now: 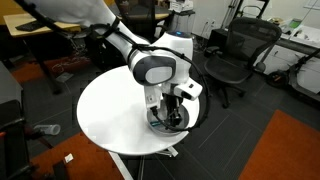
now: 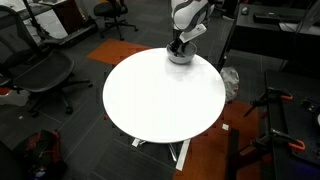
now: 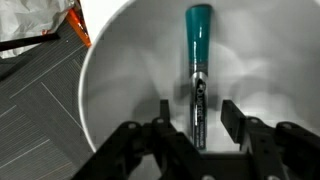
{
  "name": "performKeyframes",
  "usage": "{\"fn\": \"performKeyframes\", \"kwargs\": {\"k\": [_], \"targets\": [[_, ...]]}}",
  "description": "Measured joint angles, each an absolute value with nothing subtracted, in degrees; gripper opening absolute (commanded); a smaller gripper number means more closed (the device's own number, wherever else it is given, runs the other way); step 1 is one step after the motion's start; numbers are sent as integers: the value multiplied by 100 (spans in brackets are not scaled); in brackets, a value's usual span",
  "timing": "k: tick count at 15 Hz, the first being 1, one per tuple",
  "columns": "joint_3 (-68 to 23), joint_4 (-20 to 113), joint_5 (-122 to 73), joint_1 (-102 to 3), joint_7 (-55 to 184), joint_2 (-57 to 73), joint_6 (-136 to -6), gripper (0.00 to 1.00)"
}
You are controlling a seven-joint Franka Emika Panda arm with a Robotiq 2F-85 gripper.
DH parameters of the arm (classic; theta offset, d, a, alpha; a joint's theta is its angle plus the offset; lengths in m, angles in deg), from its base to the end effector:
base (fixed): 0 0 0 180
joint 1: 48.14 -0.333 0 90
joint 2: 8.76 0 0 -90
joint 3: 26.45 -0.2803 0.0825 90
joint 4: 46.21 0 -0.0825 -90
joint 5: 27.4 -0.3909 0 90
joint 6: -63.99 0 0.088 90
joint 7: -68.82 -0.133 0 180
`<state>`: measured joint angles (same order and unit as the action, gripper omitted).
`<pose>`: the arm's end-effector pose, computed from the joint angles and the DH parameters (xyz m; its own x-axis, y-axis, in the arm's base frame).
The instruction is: Put the marker on the table
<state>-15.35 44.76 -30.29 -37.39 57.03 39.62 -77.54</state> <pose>0.6325 -0.2435 0.0939 0.8478 -0.5252 0.0735 -0.5302 -0.8422 0.0979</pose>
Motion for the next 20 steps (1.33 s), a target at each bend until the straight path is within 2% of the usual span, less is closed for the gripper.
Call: {"fn": "performKeyframes", "kwargs": {"k": [3, 4, 6, 13, 20], "targets": [[-1534, 4434, -3029, -3738, 5701, 3987, -7754, 3], [-1534, 4426, -3029, -3738, 5700, 3990, -7754, 0], [-1533, 4417, -3029, -3737, 5698, 3992, -7754, 5], [-1545, 4388, -3043, -3738, 5699, 3810, -7750, 5], [-1549, 4748, -3038, -3827, 5712, 2963, -7728, 5]]}}
